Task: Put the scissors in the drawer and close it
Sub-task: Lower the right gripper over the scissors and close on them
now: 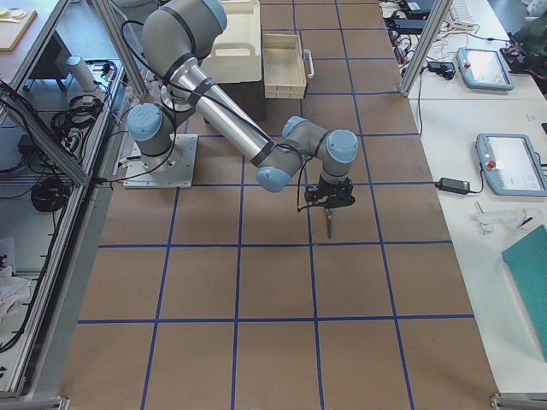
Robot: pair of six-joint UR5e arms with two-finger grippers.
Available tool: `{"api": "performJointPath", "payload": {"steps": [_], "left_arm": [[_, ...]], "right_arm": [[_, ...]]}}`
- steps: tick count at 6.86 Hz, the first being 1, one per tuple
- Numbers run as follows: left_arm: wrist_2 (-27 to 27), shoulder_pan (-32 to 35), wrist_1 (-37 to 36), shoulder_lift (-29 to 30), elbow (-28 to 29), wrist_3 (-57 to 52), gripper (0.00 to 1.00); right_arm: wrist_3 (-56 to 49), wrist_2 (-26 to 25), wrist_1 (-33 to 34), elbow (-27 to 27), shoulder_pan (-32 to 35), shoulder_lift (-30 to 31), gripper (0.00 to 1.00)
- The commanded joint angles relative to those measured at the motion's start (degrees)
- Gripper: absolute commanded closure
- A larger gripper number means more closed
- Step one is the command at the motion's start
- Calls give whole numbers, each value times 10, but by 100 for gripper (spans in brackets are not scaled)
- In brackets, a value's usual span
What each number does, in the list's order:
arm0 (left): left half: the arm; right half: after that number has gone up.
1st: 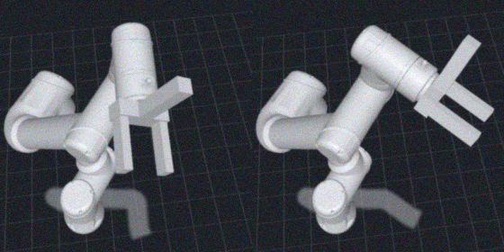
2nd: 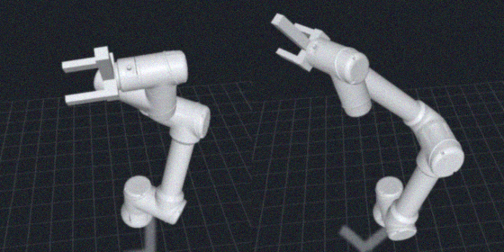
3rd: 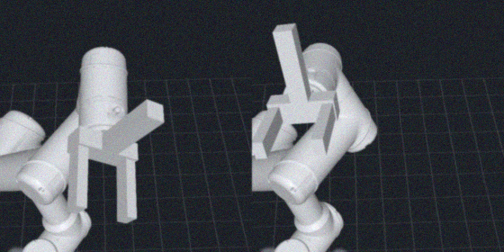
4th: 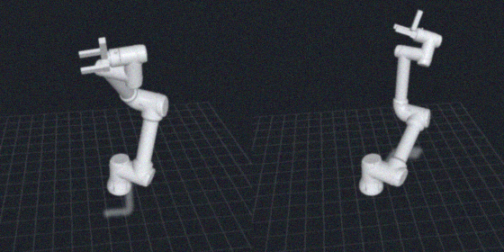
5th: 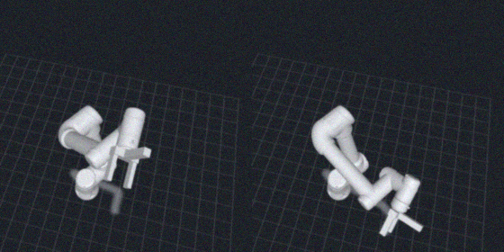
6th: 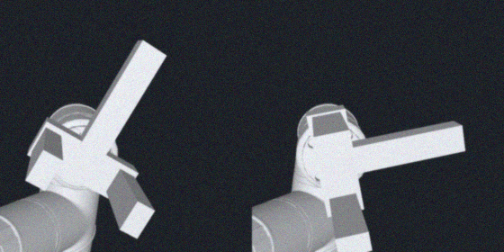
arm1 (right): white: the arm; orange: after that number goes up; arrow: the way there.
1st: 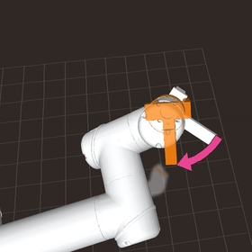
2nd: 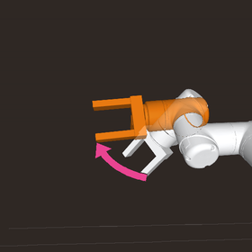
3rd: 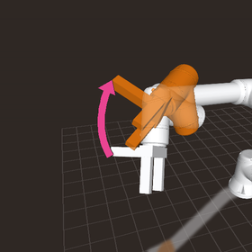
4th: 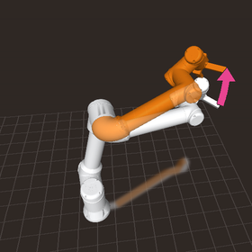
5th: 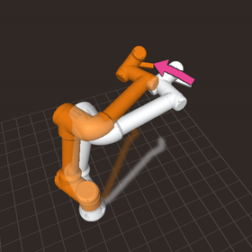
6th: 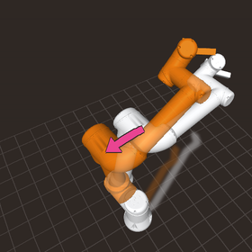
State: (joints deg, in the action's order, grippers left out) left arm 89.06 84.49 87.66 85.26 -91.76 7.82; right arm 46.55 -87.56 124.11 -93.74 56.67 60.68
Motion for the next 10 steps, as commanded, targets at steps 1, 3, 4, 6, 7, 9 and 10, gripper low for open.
{"api": "performJointPath", "payload": {"steps": [1, 3, 4, 6, 7, 9, 10], "left_arm": [[-2, -1, 0, 2, 0, 0, 0], [-1, -3, 0, 2, 0, 0, 0], [0, -4, 0, 0, 0, 0, 0], [0, -6, 1, -1, 0, 0, 0], [0, -6, 1, 0, 0, 0, 0], [1, -6, 1, 0, 0, 0, 0], [1, -6, 1, 0, 0, 0, 0]], "right_arm": [[9, -22, 20, 0, 38, -9, 11], [6, -31, 28, 2, 45, -17, 17], [2, -34, 30, 6, 45, -17, 17], [9, -33, 34, 11, 42, -28, 26], [4, -35, 35, 9, 42, -35, 25], [-1, -33, 40, 15, 34, -44, 25], [0, -35, 44, 16, 32, -48, 27]]}}
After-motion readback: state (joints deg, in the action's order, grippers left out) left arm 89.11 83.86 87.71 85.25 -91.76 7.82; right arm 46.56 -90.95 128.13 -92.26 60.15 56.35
